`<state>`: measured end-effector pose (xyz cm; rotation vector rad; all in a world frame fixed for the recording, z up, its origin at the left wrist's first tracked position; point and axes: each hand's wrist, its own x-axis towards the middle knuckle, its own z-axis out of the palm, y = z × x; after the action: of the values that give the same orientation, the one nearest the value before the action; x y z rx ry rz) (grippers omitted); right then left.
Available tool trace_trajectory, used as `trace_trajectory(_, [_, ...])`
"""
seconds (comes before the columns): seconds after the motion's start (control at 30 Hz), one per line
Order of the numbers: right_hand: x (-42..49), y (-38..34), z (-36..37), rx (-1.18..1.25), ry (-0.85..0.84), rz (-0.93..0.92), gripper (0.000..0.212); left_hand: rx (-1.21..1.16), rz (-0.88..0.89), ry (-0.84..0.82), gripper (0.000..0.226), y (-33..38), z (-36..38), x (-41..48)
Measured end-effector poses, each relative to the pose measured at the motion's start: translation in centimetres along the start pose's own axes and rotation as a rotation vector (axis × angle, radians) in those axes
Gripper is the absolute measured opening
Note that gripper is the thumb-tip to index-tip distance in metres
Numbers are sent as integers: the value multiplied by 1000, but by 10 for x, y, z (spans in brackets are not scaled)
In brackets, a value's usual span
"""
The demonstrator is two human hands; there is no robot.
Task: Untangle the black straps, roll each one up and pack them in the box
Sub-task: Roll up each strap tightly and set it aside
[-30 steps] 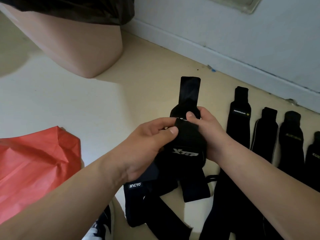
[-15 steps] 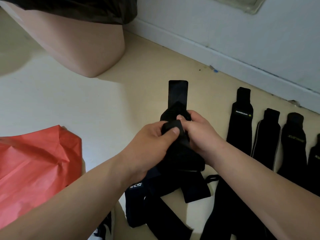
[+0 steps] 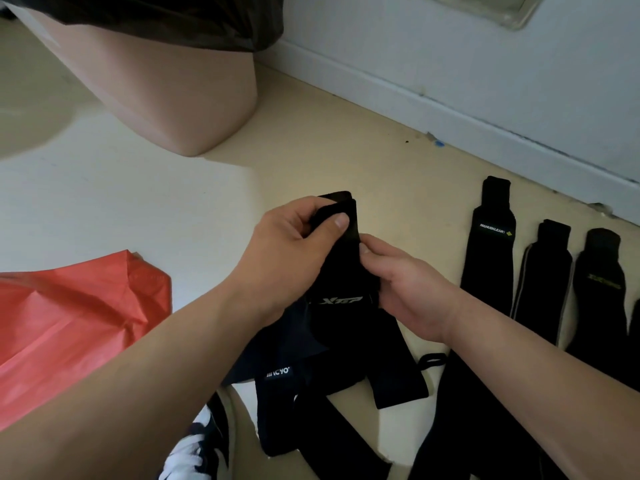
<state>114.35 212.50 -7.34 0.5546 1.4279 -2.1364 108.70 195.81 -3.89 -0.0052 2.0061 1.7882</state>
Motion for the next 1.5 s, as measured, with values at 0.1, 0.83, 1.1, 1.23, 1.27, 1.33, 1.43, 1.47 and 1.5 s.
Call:
trace_trajectory(0.1, [0,-1,1,70,-37,7,38,-57,24,72,11,0,-1,2])
trace_trajectory(0.83, [6,-8,22,-181,329,-181,28,101,-99,195,38,-16,2,-2])
trace_trajectory(1.1, [8,-58,2,64,598,-181,32,45,-310,-517,30,-20,15,-22])
trace_trajectory(1.23, [3,-79,-15,271,688,-119,25,99,-329,-686,38,-6,8,-22])
trace_trajectory(1.27, [4,-84,-22,318,725,-104,25,117,-321,-712,36,-5,9,-25])
trace_trajectory(1.33, [4,-88,-34,370,730,-101,28,126,-299,-669,26,-4,16,-30])
trace_trajectory(1.43, [5,-76,-43,385,600,-61,42,119,-261,-460,18,-8,31,-26])
trace_trajectory(1.47, [6,-68,-44,338,546,-16,46,112,-276,-432,17,-9,35,-23])
trace_trajectory(1.5, [6,-60,-45,290,491,36,49,102,-301,-428,18,-9,39,-20])
